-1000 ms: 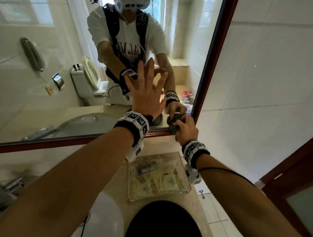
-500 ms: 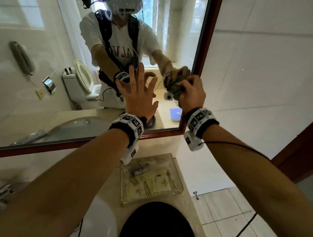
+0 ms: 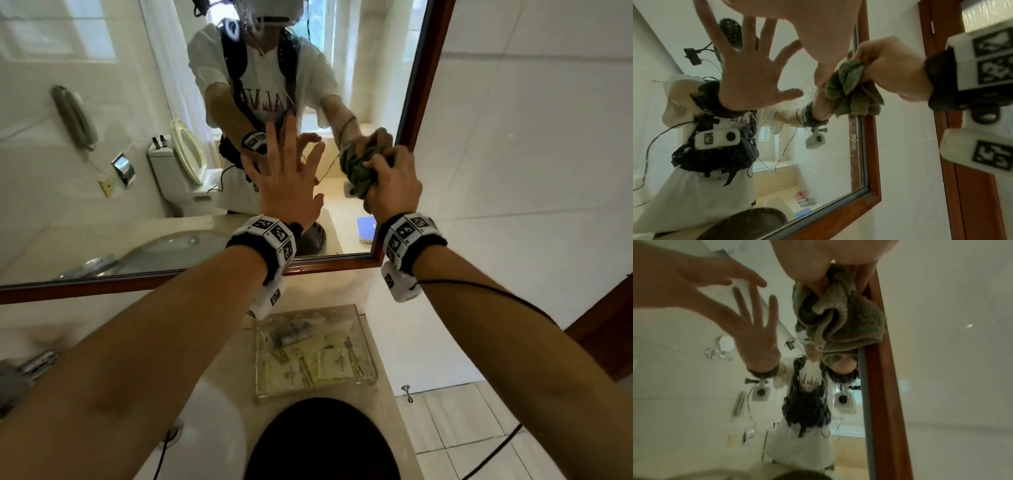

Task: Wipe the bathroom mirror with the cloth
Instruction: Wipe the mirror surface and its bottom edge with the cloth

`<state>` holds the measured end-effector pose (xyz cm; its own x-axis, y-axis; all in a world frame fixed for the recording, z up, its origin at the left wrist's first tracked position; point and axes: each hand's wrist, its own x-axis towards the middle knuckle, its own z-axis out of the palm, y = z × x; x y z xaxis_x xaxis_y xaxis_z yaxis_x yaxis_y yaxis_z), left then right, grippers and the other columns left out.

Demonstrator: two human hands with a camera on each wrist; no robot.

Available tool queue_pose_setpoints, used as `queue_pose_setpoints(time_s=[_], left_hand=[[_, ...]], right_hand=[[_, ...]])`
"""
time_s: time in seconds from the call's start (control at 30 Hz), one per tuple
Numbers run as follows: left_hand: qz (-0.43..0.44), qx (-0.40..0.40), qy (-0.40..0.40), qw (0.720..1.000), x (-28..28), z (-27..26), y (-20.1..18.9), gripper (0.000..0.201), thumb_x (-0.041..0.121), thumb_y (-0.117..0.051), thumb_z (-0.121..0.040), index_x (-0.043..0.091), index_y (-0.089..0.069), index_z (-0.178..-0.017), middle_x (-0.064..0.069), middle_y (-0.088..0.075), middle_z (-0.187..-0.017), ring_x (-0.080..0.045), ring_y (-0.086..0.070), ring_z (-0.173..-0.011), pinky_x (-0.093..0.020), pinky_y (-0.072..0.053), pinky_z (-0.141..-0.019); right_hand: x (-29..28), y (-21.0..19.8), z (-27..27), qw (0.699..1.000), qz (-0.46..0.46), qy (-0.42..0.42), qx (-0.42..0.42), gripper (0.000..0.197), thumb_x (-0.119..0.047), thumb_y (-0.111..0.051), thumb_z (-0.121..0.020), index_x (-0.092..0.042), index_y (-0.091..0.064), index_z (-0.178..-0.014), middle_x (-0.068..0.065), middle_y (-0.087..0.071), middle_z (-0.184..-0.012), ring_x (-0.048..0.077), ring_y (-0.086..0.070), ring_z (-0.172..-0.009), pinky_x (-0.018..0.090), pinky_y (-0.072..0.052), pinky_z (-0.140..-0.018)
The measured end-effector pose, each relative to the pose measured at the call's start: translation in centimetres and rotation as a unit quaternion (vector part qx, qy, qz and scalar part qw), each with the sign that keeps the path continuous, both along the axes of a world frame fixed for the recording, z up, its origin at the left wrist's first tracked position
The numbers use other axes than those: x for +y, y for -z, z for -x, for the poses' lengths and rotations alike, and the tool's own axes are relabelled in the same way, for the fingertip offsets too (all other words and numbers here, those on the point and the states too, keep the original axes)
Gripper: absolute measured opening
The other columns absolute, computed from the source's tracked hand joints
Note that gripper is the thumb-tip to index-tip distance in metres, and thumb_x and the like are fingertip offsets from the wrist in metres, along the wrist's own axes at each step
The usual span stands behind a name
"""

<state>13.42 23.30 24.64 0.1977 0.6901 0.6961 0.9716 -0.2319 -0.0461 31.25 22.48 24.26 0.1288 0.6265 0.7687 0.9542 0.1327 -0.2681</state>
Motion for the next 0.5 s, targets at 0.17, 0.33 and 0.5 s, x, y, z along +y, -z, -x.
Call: queue_pose_setpoints(time_s=[0.17, 0.33, 0.5], left_hand=[[0.037, -0.009, -0.015, 0.999, -0.5, 0.6, 1.4, 0.093, 0.052, -0.074, -0.071, 0.037, -0.022, -0.146, -0.014, 0.002, -0.161, -0.043, 0.002, -0.145, -0.076, -0.017, -0.102], [0.058, -0.011, -0.034, 0.998, -1.1, 2.5, 2.5, 0.090, 0.049, -0.071, -0.075, 0.040, -0.018, -0.148, -0.013, 0.005, -0.161, -0.042, 0.006, -0.145, -0.076, -0.013, -0.104], [0.056, -0.009, -0.053, 0.997, -0.8, 6.0, 3.6, 0.097, 0.053, -0.074, -0.071, 0.043, -0.016, -0.147, -0.014, 0.006, -0.161, -0.042, 0.006, -0.145, -0.076, -0.011, -0.104]], right_hand=[[-0.9, 3.9, 0.2, 0.993, 0.113, 0.015, 0.014, 0.030, -0.015, -0.064, -0.081, -0.011, -0.059, -0.110, 0.015, -0.050, -0.119, 0.032, -0.049, -0.109, 0.032, -0.037, -0.061], [-1.2, 8.1, 1.1, 0.972, 0.217, 0.030, 0.086, 0.030, -0.011, -0.054, -0.084, -0.011, -0.051, -0.114, 0.015, -0.046, -0.123, 0.034, -0.049, -0.111, 0.041, -0.046, -0.076], [-1.1, 11.2, 4.5, 0.943, 0.257, 0.052, 0.206, 0.037, -0.009, -0.051, -0.083, -0.009, -0.047, -0.120, 0.017, -0.048, -0.124, 0.038, -0.054, -0.108, 0.044, -0.045, -0.085]])
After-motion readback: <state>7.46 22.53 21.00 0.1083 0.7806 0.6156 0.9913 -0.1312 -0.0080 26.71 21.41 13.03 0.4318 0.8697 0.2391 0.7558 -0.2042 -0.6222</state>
